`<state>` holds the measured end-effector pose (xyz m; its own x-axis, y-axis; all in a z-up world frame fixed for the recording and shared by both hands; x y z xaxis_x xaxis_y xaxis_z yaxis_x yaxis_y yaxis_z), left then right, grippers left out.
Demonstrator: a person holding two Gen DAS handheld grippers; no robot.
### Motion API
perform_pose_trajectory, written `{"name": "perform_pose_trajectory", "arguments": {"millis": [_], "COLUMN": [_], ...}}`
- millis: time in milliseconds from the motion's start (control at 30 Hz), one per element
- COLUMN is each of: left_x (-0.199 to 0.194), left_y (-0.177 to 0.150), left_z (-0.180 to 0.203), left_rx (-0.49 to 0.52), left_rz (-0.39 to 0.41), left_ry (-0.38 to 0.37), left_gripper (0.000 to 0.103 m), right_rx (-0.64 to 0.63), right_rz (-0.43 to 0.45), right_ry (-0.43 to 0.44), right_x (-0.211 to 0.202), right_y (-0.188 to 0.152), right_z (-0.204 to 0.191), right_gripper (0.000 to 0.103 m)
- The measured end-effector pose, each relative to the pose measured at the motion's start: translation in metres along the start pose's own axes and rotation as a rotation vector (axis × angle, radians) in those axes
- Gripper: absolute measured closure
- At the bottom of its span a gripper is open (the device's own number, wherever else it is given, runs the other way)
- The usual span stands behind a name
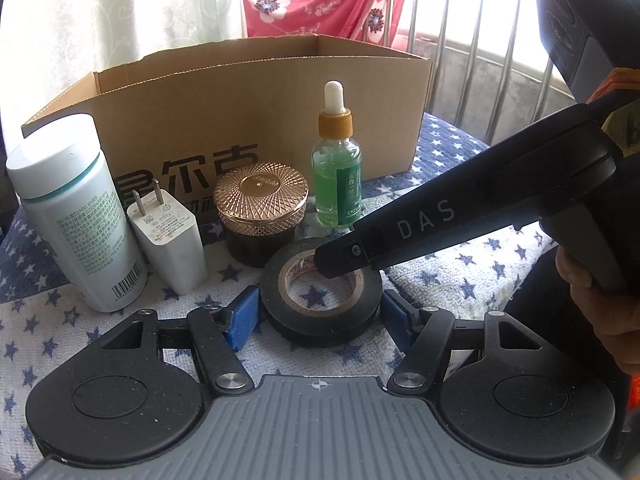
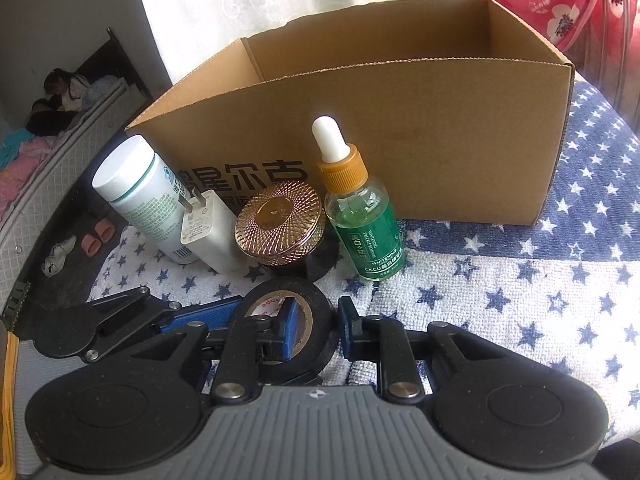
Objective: Organize rigid objects
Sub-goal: 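Grasp the black tape roll by its rim with the right gripper and lift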
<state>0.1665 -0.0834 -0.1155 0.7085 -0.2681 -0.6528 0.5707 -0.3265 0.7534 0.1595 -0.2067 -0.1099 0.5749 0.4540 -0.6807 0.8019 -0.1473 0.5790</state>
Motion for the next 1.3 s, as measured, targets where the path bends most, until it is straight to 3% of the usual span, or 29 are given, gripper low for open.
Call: {"name": "perform_pose_trajectory", "arguments": {"millis": [667,1300], "left_x": [-0.017,-0.065], "left_y": [0.005,0.009], "left_z": [0.02,0.017], "left_rx": [0.013,0.008], "left_rz": [0.025,0.127], "left_ry": [-0.006,0.039], "left_gripper": [0.038,0.038], "right_rx": [0.032,-0.053], "right_rz": [0.027,0.109], "right_ry": [-0.016,-0.013], "right_x": [-0.023,-0.061], "right_y": [-0.014,-0.013], "right_z": [-0.01,-0.05], "right_gripper": [0.08,0.08]}}
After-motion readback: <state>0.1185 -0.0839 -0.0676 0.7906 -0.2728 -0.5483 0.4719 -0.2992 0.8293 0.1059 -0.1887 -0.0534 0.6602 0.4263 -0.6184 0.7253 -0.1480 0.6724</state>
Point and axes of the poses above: each gripper's, at about its wrist camera, not at the fingertips, and x roughly the way its jaws point, z to its right, y to its top, the point moved 9 cm from there along x, roughly the way its jaws point, and after that the axes turned 11 degrees about y, right-handed, at the moved point
